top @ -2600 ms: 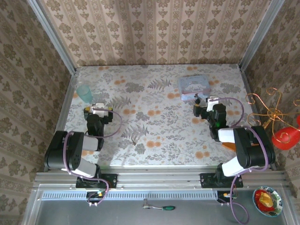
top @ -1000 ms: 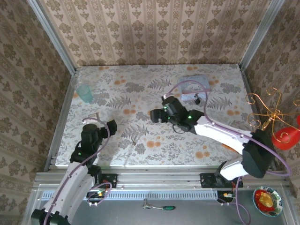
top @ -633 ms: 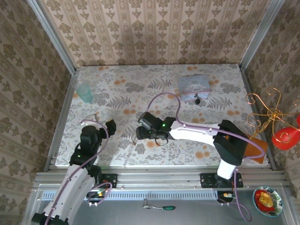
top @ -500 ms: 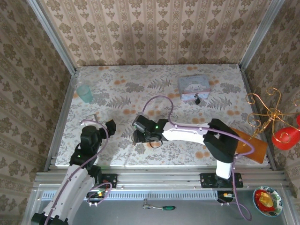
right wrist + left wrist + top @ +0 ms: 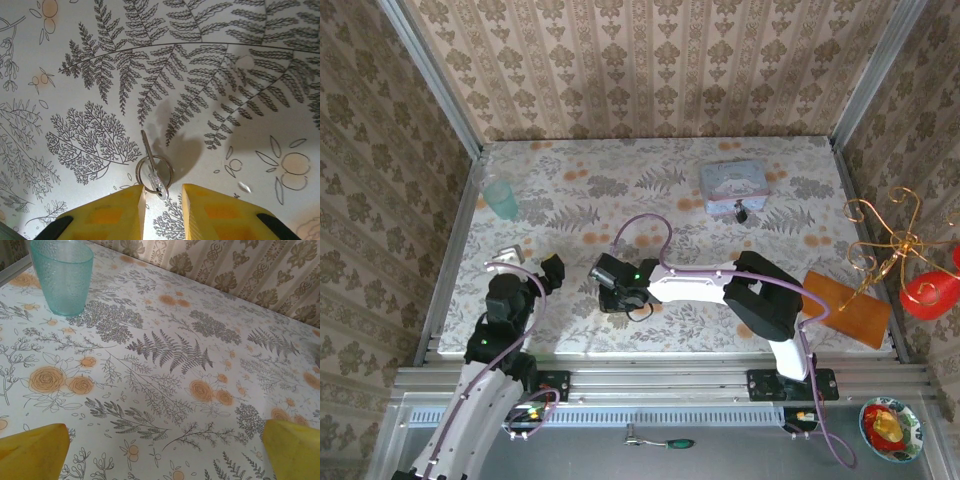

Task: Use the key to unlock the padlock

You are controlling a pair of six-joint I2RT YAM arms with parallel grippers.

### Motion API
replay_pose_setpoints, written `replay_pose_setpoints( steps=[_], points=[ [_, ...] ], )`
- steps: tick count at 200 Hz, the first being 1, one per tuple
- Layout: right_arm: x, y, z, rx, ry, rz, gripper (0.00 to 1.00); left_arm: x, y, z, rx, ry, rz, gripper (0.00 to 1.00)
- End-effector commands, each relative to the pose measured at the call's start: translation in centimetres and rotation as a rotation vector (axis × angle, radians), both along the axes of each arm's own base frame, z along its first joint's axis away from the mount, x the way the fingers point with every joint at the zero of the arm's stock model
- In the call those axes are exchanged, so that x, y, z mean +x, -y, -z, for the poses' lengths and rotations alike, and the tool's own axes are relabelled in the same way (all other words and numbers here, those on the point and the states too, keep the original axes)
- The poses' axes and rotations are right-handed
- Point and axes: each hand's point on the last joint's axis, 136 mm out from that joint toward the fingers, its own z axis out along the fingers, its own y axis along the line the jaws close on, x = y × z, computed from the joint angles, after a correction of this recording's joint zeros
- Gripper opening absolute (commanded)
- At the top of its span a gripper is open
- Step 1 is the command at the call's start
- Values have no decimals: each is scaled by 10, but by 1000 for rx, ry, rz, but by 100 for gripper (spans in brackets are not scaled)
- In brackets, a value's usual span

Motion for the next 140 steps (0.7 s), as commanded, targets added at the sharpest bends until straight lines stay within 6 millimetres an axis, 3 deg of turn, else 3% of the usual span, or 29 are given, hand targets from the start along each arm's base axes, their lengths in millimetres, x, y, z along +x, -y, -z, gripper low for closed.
replay_pose_setpoints(
  steps=[1,78,140],
  points=[
    [-4,-5,5,-24,0,7,27,-3,4,-6,-22,13,20,100],
    [2,-5,13,-70,9,20,27,-4,5,-10,-26,37,32,100],
    [5,-7,11,-72,29,17,20,-4,6,-9,-23,37,37,100]
  ],
)
